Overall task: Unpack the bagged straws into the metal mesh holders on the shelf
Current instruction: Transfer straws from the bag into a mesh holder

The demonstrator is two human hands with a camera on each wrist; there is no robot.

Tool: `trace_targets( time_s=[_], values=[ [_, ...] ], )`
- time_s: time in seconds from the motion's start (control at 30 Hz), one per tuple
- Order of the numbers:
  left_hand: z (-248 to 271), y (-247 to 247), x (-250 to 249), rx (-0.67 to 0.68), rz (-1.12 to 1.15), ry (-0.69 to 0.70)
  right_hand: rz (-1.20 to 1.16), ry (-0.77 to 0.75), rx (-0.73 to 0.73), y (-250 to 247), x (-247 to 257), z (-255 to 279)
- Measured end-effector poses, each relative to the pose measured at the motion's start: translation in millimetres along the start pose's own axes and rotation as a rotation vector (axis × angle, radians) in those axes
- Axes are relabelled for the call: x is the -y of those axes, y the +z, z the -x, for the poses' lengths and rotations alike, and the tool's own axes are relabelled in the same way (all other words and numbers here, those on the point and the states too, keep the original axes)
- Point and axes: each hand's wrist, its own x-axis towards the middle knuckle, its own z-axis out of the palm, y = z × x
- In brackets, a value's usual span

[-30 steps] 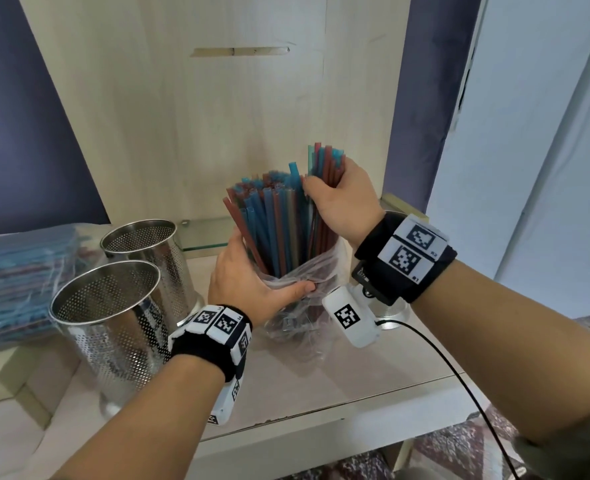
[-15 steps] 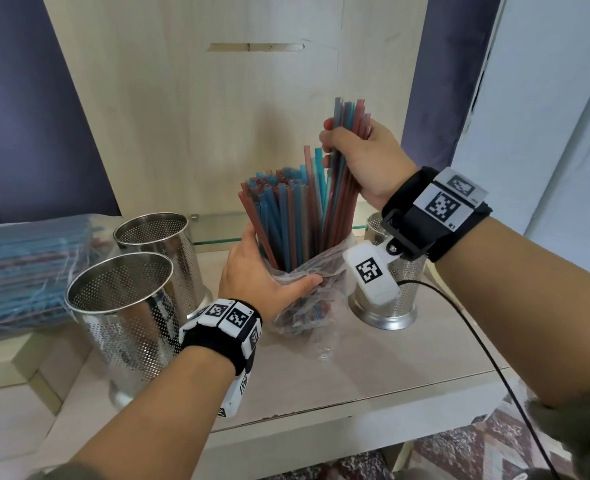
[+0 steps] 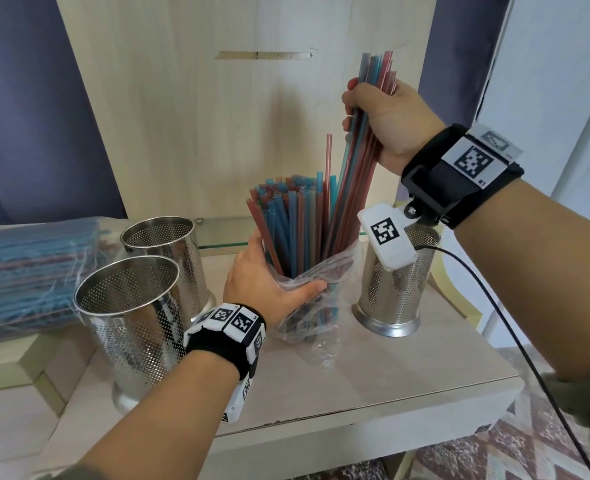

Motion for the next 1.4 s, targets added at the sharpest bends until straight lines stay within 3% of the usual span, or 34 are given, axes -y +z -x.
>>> trace_targets(
  time_s=[0.53,0.77,0.97,1.2,1.4],
  values=[
    [-0.2,1.2,2.0,0.023,0.065,0.016,-0.157,-0.162,-0.142,-36.7,42.3,7.3],
    [-0.5,2.1,0.9,0.022,0.054,0.024,0.002,-0.246,-0.209,-81.1,49.2,-0.2],
    [0.0,2.8,1.1,0.019,0.047,0.027,0.161,-0.111,-0.143,-89.0,5.6,-6.5],
    [-0.2,4.3,3.3,0.013,0.027,0.032,0.175,0.06,-0.12,-88.4,-55.0,0.7],
    [-0.8,4.4,3.4,0.019,0.026,0.043,0.183,0.209,-0.076,-94.9,-76.5,4.2]
  ],
)
